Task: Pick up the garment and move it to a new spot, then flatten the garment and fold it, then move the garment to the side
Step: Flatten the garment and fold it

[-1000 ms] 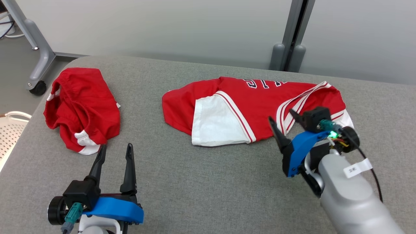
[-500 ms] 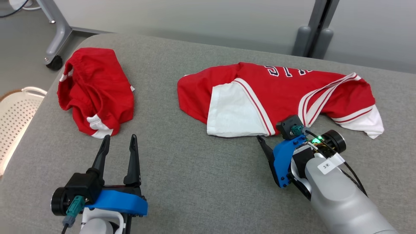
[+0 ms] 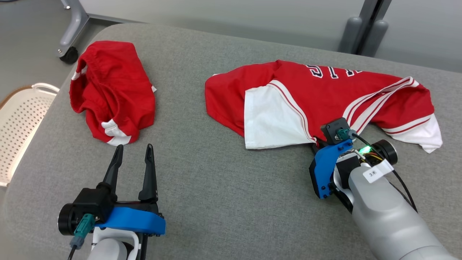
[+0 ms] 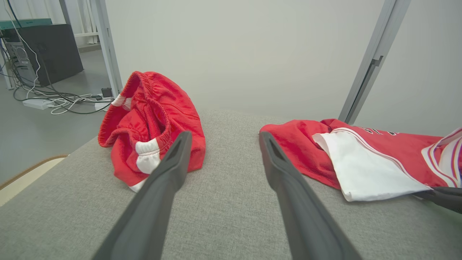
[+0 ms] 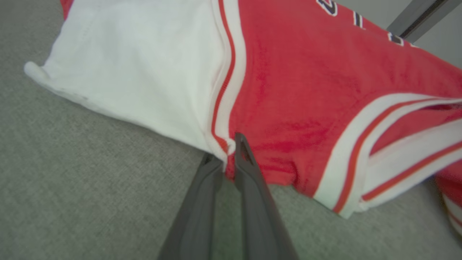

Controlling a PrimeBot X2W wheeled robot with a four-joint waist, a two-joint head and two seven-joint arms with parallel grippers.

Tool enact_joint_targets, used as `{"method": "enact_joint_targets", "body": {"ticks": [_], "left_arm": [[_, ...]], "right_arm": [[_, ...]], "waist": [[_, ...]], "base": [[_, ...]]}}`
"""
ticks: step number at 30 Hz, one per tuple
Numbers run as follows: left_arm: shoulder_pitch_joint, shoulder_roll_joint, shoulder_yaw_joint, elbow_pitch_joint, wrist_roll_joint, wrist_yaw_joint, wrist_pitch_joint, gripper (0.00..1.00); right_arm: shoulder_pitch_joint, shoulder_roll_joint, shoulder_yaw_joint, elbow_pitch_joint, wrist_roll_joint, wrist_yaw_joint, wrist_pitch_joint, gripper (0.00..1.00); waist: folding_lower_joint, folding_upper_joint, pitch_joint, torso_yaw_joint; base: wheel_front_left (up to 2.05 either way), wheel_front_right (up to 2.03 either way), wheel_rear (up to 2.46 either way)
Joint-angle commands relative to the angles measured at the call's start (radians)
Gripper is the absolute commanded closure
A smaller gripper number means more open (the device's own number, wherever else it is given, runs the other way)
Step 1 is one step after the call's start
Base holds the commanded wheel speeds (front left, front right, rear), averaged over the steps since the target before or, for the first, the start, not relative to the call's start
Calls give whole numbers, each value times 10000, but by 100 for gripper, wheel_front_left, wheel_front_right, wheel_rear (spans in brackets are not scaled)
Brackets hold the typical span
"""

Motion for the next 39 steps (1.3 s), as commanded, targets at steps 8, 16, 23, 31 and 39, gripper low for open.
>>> {"method": "enact_joint_targets", "body": {"ticks": [8, 16, 23, 31, 39], "left_arm": [[246, 149, 206, 56, 76, 13, -49, 0], [625, 338, 344, -77, -27, 176, -4, 0], [792, 455, 345, -255, -66, 227, 112, 0], [849, 498, 216, -293, -101, 255, 179, 0], [913, 493, 130, -259, -150, 256, 198, 0]], "right_arm": [[1156, 135, -676, -862, 748, 1, -1607, 100], [3024, -646, -1530, -2740, 954, 1, -1645, 100], [4572, -1653, -3299, -4895, 313, 1, -682, 100], [5174, -1414, -4552, -6498, -56, 1, 323, 0], [6236, -258, -5820, -8223, 178, 1, 810, 0]], "waist": [[-1, -1, -661, -702], [-1, -1, -1151, -1488], [-1, -1, -1314, -1936], [-1, -1, -1397, -2117], [-1, -1, -1595, -2122]], "base": [[0, 0, 0], [0, 0, 0], [0, 0, 0], [0, 0, 0], [0, 0, 0]]}}
